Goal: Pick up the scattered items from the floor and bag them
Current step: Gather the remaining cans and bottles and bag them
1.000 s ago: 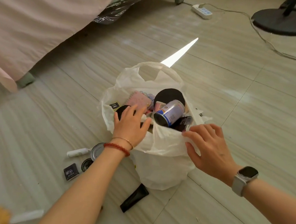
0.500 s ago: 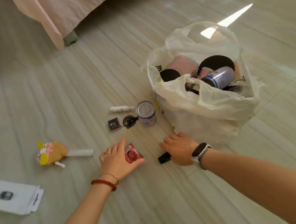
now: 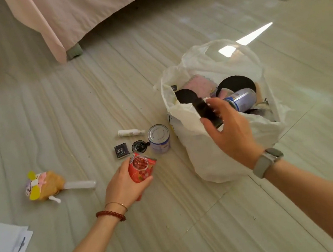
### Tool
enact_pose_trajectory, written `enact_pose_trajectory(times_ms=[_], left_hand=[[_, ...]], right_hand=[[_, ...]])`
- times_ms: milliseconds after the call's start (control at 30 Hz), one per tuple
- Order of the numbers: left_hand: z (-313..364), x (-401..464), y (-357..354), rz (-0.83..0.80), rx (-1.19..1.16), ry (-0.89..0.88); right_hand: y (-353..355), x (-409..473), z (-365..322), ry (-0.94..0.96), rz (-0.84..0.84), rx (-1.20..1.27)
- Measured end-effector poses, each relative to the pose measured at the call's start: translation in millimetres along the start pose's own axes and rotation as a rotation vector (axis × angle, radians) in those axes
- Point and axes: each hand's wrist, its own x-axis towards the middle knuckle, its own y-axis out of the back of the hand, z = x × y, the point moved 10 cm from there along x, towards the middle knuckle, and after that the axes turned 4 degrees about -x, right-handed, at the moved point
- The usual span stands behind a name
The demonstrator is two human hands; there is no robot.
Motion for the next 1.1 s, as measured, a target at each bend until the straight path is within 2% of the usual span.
enact_pose_trajectory(times_ms=[100,167,267,333,400,500,567,667,733,800,867,967,1033,1100], left_hand=[[42,2,13,0.066,-0.089,-0.062],[70,2,19,0.078,-0.132,-0.104],[109,2,23,0.069,-0.205,-0.143],[131,6,23,0.055,-0.284,-0.129],[152,15,17,0.018,-0.391,-0.089],[181,36,4,-0.018,-0.599,0.010],[205,55,-8,-0.079,-0.660,0.073],[235,88,-32,-0.193,-0.688,0.162],[248,105,-50,-0.228,-0.641,0.183],[257,117,-64,-0.212,-0.531,0.132],[267,122,-79,-0.201,-0.394,0.009],[278,116,-114,-0.315,-0.033,-0.213],[274,106,-132,-0.406,0.173,-0.275],[269,101,-135,-0.427,0.265,-0.318]], right_hand=[[44,21,44,-0.177,0.222,0.046],[54,24,73,-0.288,0.241,-0.009],[49,21,107,-0.428,0.069,-0.224],[40,13,111,-0.421,-0.087,-0.346],[33,1,109,-0.417,-0.229,-0.354],[20,-18,91,-0.257,-0.404,-0.368],[22,-24,71,-0.015,-0.333,-0.327],[30,-38,66,0.175,-0.213,-0.262],[34,-46,67,0.225,-0.157,-0.247],[42,-53,69,0.268,-0.058,-0.224],[45,-55,70,0.285,-0.007,-0.208],[41,-57,69,0.313,0.020,-0.205],[40,-56,67,0.330,0.044,-0.204],[40,-54,67,0.337,0.066,-0.212]])
